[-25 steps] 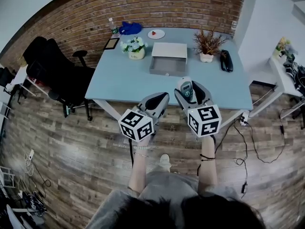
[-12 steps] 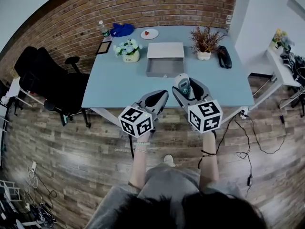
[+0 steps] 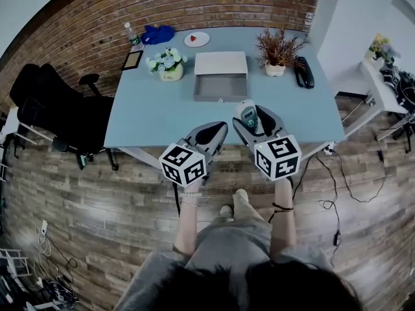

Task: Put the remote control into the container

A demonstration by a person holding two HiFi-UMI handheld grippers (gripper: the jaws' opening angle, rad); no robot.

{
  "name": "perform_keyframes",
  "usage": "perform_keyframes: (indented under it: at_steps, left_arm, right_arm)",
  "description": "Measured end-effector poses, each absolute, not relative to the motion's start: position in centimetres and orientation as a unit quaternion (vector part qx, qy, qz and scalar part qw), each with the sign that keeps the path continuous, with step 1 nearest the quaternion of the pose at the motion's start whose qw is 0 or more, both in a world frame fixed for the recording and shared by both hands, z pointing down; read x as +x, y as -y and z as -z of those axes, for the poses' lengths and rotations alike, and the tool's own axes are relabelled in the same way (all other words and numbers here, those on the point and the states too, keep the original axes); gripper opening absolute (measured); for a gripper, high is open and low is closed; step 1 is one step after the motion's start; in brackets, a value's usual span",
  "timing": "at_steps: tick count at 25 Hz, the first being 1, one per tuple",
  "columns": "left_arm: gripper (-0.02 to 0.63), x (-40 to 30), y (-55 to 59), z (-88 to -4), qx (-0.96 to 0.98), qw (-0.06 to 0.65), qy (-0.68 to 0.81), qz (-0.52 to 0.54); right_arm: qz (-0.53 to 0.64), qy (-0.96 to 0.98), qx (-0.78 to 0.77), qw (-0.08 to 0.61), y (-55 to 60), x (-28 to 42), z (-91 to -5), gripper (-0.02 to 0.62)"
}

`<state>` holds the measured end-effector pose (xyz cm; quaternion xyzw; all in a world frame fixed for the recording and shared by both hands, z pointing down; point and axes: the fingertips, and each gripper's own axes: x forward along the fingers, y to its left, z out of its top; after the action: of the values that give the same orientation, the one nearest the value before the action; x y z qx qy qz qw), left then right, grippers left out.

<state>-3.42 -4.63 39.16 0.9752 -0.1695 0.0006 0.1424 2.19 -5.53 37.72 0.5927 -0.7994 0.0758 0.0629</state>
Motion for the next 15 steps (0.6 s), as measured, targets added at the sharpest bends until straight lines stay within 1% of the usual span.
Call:
perform_keyframes:
  at_steps: [15]
  left_arm:
    - [0.003,-0.9,11.3,-39.8,0.967,0.161,0.2,0.001]
  right_arm:
    - [-0.08,0.822,0.553,0.111,12.4,4.4,-39.3,0.285]
